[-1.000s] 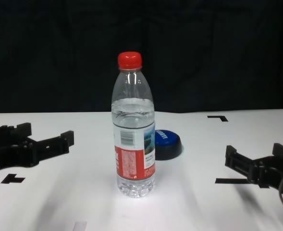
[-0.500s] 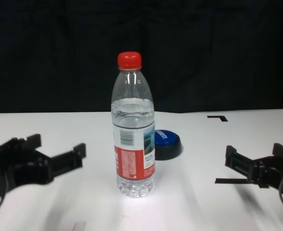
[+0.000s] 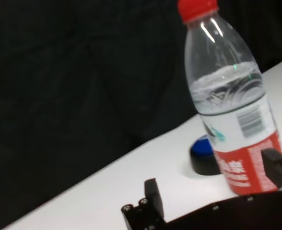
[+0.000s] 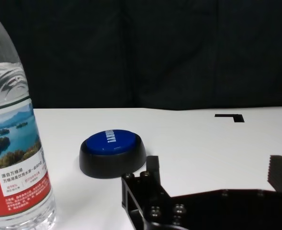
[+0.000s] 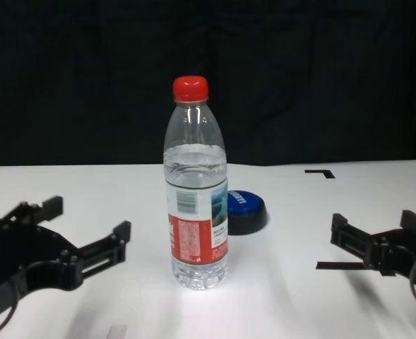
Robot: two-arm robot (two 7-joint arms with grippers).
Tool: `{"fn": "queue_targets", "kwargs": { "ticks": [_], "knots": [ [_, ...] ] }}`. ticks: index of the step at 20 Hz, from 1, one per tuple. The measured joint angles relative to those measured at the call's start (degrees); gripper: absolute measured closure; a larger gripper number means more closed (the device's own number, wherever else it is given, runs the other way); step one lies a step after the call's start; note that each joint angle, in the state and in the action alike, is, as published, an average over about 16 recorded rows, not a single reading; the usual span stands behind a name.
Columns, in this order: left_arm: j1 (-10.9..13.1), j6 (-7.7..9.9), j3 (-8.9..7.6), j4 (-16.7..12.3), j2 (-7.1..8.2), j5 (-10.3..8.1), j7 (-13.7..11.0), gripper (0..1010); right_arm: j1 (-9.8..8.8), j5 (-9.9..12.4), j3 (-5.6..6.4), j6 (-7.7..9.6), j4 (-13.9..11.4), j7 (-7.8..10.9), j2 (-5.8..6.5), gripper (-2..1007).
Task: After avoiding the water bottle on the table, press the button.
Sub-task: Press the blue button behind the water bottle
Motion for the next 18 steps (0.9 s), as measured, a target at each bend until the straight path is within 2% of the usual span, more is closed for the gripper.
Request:
{"fn": "queue_targets", "kwargs": {
  "ticks": [4, 8, 18],
  "knots": [
    [0.4, -0.78, -0.22, -0.1, -0.93, 2.26, 1.2, 7, 0.00, 0.0, 0.00, 0.00, 0.0, 0.00, 0.00, 2],
    [0.8, -0.53, -0.47, -0.6, -2.07, 3.76, 2.0, 7, 0.00, 0.0, 0.00, 0.00, 0.0, 0.00, 0.00, 2],
    [2.3, 1.37, -0.82, -2.0, -4.47, 4.17, 1.4, 7, 0.00, 0.0, 0.00, 0.00, 0.0, 0.00, 0.00, 3]
  ]
}}
